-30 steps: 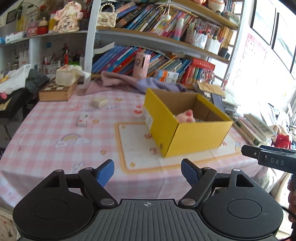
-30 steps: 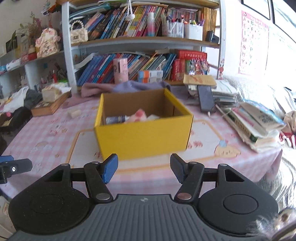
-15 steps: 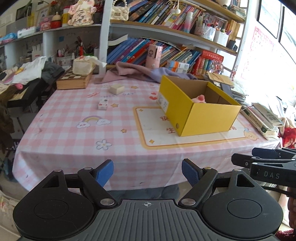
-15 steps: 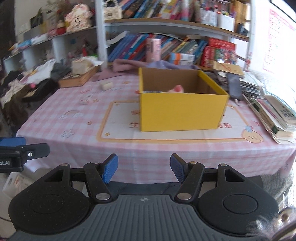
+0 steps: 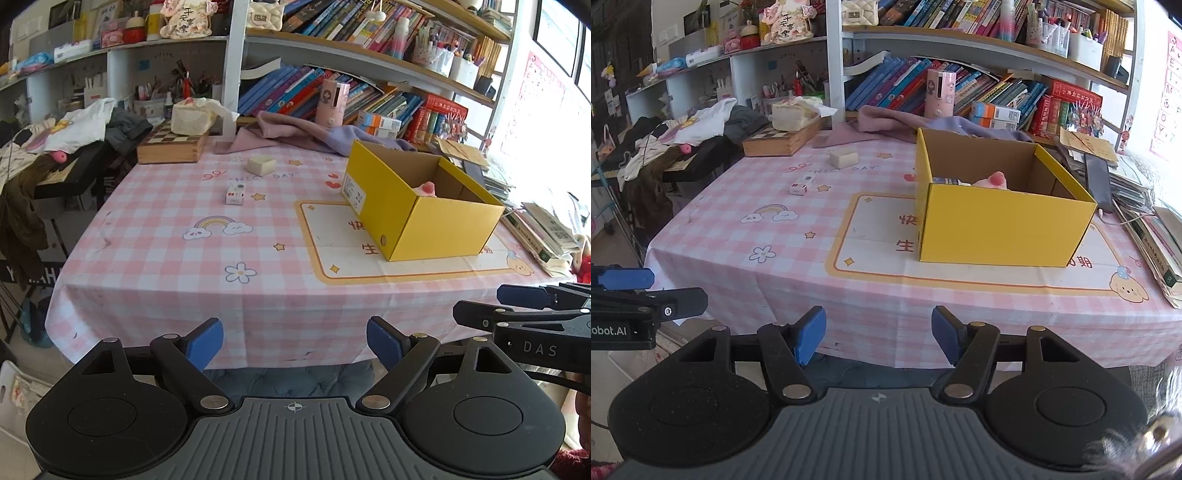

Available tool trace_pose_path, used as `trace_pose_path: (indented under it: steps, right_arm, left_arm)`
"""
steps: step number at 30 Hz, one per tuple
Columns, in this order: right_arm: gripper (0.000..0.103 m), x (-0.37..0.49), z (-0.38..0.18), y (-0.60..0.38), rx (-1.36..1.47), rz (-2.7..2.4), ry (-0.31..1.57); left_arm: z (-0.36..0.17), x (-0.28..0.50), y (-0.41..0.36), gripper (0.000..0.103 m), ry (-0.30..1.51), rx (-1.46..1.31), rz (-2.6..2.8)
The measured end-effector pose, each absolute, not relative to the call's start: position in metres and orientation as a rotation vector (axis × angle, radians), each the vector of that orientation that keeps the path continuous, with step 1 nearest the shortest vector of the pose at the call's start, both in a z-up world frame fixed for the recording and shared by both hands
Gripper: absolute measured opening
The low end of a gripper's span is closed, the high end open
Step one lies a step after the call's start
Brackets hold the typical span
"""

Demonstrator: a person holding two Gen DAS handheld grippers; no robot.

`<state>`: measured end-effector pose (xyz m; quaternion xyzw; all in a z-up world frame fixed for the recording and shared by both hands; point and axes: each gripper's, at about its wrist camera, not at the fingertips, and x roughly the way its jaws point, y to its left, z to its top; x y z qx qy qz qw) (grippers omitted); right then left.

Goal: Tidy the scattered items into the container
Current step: 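Withdraw both open tools up and away from the yellow box, then reach the right tool toward the white soap bar while the left reaches the small white box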

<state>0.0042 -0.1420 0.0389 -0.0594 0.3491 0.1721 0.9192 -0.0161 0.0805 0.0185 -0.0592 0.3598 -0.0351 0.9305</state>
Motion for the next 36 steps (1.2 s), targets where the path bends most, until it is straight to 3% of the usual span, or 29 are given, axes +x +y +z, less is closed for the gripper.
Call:
trace_pose_path:
  steps: [22,36]
  right_arm:
    - [0.062,0.023,0.036,-0.119,-0.125,0.372,0.730]
    - [0.056,0.051,0.028,-0.096,-0.150,0.443,0.728]
  left_arm:
    - [0.011,0.000,0.092,0.087,0.770,-0.090,-0.096]
    - [0.009,0.017,0.111,0.087,0.749,-0.108,-0.035]
